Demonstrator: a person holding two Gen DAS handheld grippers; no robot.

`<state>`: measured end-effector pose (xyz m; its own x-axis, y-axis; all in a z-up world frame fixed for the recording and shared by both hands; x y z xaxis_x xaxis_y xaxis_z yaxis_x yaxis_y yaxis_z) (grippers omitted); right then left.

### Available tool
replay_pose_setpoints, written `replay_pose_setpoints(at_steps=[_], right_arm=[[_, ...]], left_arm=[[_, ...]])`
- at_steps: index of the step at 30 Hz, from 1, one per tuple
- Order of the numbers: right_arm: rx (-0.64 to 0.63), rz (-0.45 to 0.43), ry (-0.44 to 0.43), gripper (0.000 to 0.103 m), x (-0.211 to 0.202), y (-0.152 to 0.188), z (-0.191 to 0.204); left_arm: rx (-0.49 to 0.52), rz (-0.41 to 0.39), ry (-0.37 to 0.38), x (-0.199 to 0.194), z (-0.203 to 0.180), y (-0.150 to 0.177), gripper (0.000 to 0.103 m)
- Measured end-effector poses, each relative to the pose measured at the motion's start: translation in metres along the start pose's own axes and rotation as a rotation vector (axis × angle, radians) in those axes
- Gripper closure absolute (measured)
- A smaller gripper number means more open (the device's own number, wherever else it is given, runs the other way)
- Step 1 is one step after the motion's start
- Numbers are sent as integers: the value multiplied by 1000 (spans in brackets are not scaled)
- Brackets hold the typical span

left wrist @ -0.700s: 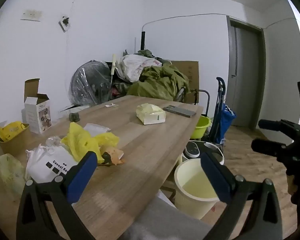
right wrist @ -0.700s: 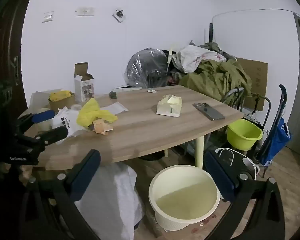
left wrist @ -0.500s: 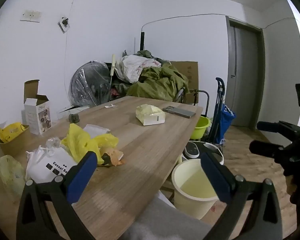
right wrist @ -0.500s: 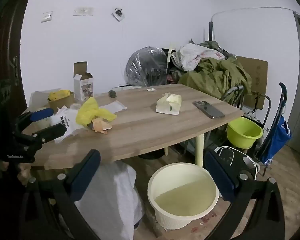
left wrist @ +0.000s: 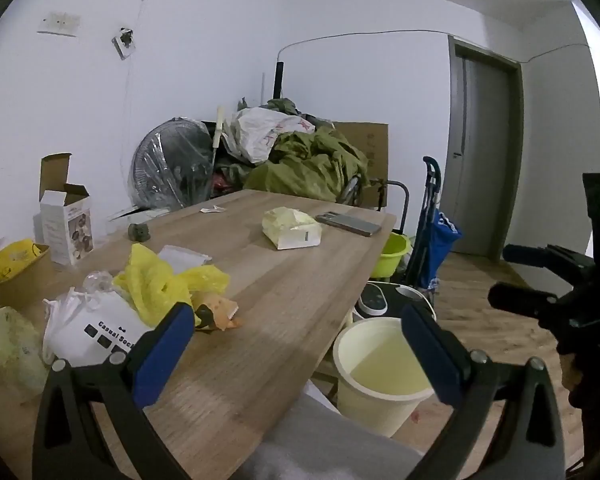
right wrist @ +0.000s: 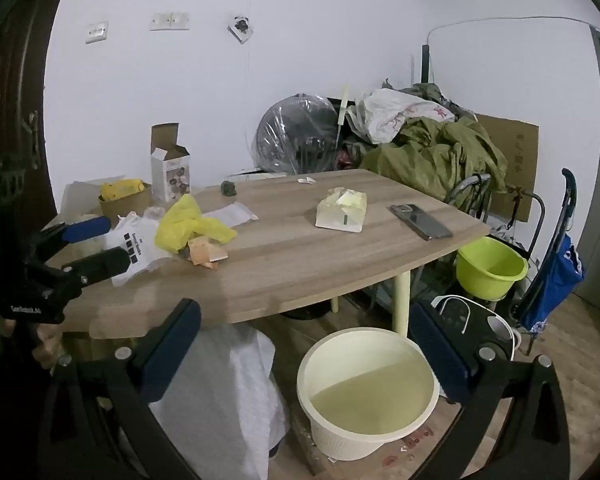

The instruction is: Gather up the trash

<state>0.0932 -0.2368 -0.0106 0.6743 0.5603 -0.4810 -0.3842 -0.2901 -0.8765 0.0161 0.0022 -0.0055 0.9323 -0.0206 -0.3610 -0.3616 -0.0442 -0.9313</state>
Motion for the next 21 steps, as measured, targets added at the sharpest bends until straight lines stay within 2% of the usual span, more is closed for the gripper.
replay_pose_setpoints(at_steps=[21], right_arm=[[7,0,-18,0,6,1,0]], left_arm=[[6,5,21,0,-3,-1,0]])
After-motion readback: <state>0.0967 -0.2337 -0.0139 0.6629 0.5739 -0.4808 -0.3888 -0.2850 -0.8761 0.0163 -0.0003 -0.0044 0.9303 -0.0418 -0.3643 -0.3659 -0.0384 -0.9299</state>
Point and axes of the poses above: each gripper's, at about its wrist camera, not at the fingertips, and x roughly the way its jaws point, z to its left, y to its underside, the point moved 2 cm from there along x, roughly the way its jaws point, and after that the axes turned 2 degrees about -y, right-handed, at the moved point
